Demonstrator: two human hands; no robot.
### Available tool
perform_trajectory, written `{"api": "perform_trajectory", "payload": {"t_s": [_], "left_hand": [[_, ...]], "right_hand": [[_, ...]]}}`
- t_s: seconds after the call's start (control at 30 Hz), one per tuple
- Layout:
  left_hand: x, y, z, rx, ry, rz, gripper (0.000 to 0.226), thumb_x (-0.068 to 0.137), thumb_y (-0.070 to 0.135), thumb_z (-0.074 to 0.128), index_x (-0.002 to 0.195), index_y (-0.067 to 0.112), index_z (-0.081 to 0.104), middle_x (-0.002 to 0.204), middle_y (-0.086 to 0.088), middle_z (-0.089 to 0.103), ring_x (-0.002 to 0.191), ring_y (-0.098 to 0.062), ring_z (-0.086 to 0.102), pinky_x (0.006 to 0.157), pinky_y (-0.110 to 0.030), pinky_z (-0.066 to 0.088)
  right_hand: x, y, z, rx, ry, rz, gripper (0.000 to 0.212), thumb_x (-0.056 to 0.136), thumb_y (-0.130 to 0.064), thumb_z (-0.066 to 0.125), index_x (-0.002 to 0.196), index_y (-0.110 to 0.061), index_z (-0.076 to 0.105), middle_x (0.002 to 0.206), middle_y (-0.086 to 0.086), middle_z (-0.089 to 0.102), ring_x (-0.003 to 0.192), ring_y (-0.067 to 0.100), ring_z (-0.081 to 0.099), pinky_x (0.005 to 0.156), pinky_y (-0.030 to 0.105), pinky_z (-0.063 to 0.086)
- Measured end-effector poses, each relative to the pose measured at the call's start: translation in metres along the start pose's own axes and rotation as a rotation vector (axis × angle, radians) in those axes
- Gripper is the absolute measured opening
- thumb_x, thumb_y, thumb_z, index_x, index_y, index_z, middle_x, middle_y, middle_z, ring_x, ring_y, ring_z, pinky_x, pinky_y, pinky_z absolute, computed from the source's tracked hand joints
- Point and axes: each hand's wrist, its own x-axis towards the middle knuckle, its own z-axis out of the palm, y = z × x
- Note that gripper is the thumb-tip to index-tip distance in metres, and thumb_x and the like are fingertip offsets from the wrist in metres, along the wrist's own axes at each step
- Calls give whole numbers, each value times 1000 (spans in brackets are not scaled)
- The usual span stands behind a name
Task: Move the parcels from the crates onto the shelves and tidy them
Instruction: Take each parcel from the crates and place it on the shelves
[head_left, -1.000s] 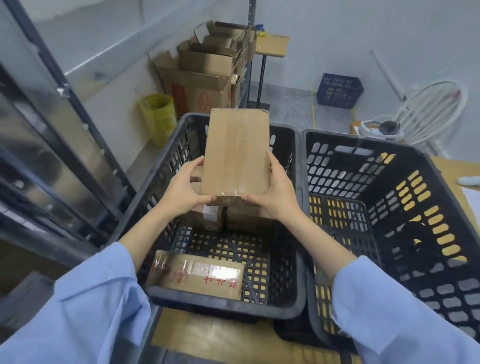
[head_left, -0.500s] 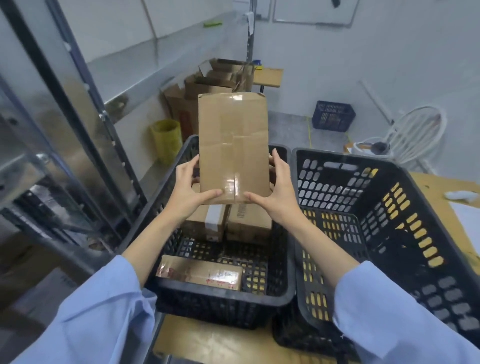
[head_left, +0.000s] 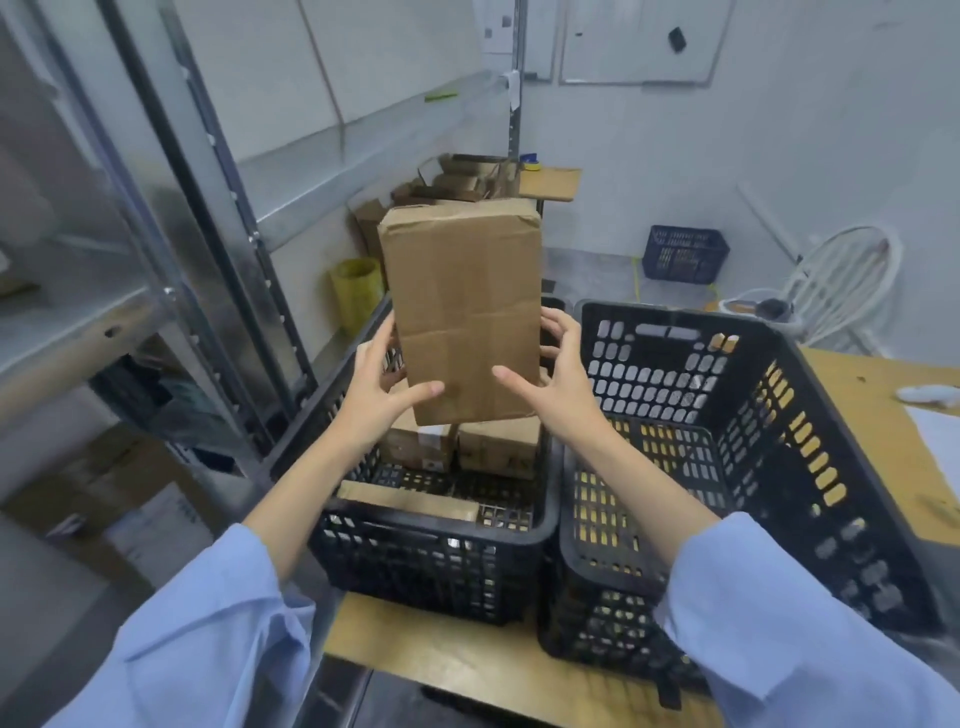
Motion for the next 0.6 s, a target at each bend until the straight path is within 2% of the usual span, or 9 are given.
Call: {"api": "perform_trajectory", "payload": {"t_s": [0.1, 0.17, 0.23, 0.27, 0.33, 0.4, 0.43, 0.53, 0.6], "left_hand": [[-26, 18, 4, 0, -10, 5, 88, 77, 33, 78, 147, 44, 26, 145, 6, 34, 136, -19, 40, 115, -44, 33], [-43, 30, 9, 15, -2, 12, 88, 77, 40, 79, 148, 42, 28, 148, 6, 37, 134, -19, 42, 113, -47, 35], [-61, 42, 17, 40, 43, 19, 78, 83, 35, 76, 146, 38, 30, 148, 5, 39, 131, -19, 43, 111, -44, 36], [-70, 48, 21, 41, 60, 16, 74, 85, 32, 74, 145, 37, 31, 147, 6, 40, 130, -19, 43, 110, -44, 36], [-89, 57, 27, 28, 70, 2, 68, 83, 33, 73, 139, 37, 35, 142, 8, 42, 128, -19, 45, 110, -44, 37], [-111, 64, 33, 7, 77, -5, 71, 77, 40, 79, 135, 35, 38, 140, 11, 43, 127, -18, 48, 109, -46, 40], [-121, 67, 36, 2, 84, -8, 74, 74, 43, 81, 135, 33, 40, 142, 10, 44, 128, -18, 48, 109, -48, 40], [-151, 77, 45, 38, 143, 14, 75, 77, 39, 79, 139, 28, 38, 147, 5, 42, 130, -20, 46, 110, -50, 39], [-169, 83, 50, 73, 168, 40, 78, 78, 37, 78, 141, 34, 31, 152, 5, 35, 131, -20, 44, 110, -46, 38]], "right_hand": [[-20, -10, -14, -7, -41, -7, 98, 81, -37, 79, 153, -35, 13, 147, -5, 30, 134, 14, 39, 112, 46, 38], [-36, -14, -25, 6, -70, 0, 96, 84, -33, 77, 154, -31, 12, 145, -9, 29, 131, 1, 37, 112, 33, 37], [-51, -17, -38, 30, -85, 1, 92, 86, -30, 75, 154, -28, 13, 140, -19, 29, 124, -8, 36, 104, 21, 35], [-60, -20, -45, 45, -96, 7, 90, 87, -31, 74, 153, -30, 13, 140, -20, 29, 124, -4, 36, 102, 22, 33], [-75, -26, -58, 68, -115, 8, 88, 87, -37, 73, 151, -33, 12, 152, -8, 28, 129, 5, 33, 108, 31, 33], [-89, -33, -68, 76, -137, 7, 86, 86, -39, 72, 149, -32, 13, 158, 3, 24, 133, 10, 33, 113, 38, 32], [-96, -36, -72, 87, -150, 7, 85, 86, -38, 72, 147, -31, 14, 157, 2, 25, 136, 13, 34, 113, 39, 33], [-119, -45, -80, 99, -184, -23, 77, 87, -35, 73, 140, -30, 18, 139, -17, 28, 131, 13, 40, 105, 29, 37], [-133, -49, -85, 99, -194, -50, 79, 87, -30, 73, 143, -27, 17, 126, -29, 29, 116, -3, 47, 97, 17, 37]]}}
